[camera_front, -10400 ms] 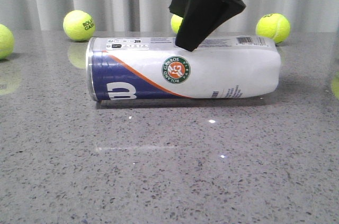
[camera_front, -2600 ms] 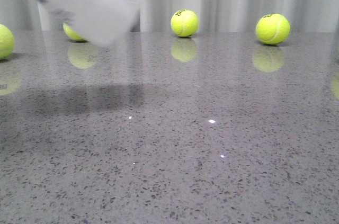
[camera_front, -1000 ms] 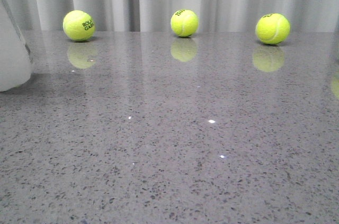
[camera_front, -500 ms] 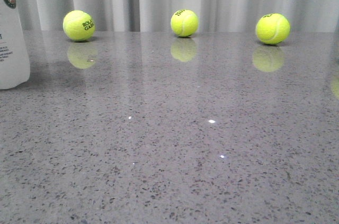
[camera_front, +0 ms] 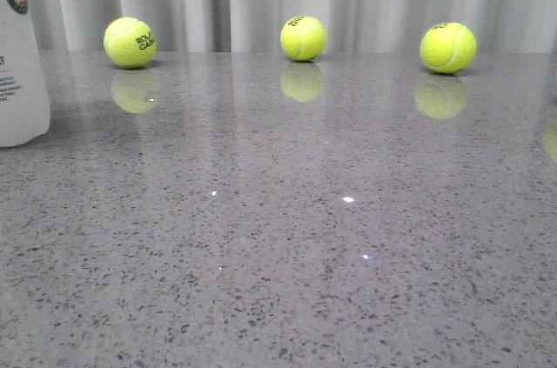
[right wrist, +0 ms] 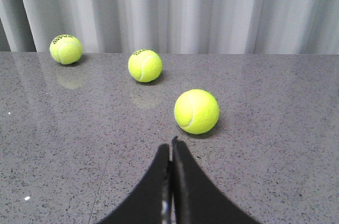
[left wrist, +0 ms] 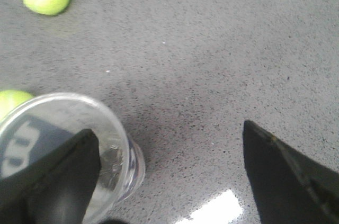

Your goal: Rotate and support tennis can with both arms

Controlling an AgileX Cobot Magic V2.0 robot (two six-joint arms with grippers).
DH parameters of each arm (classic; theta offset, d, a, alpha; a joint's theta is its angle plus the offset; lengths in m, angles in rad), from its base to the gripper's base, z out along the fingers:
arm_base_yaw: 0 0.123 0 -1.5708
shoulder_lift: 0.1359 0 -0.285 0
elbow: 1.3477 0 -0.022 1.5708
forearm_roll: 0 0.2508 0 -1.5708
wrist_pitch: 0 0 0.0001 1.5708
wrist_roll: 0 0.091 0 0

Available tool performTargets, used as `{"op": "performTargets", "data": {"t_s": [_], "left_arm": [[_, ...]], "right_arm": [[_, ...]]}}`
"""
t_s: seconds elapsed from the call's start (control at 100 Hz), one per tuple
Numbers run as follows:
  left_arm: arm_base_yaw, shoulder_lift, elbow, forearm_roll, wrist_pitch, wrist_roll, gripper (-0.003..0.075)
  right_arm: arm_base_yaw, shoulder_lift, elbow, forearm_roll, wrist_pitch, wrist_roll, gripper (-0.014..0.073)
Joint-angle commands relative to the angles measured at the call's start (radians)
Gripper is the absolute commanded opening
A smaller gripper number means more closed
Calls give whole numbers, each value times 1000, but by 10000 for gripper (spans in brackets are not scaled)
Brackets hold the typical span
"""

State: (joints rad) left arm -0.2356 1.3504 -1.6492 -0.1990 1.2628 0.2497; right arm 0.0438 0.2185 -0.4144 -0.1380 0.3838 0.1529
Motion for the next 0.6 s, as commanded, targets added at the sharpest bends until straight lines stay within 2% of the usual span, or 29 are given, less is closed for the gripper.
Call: {"op": "performTargets", "data": {"t_s": [0.0, 0.14, 0.27, 0.39, 0.59], "left_arm": [[1, -83, -20, 30, -14, -44, 535], [1, -183, 24, 128, -72, -106, 534], [1, -312, 121, 139, -157, -134, 534], [1, -442, 276, 131, -299, -147, 534], [1, -677, 627, 128, -609, -162, 534]], "right_arm": [[-7, 8, -24, -11, -86, 0, -70], [-7, 8, -24, -11, -86, 0, -70], [-7, 8, -24, -11, -86, 0, -70], [-7, 8, -24, -11, -86, 0, -70], [-7, 8, -24, -11, -86, 0, -70]]}}
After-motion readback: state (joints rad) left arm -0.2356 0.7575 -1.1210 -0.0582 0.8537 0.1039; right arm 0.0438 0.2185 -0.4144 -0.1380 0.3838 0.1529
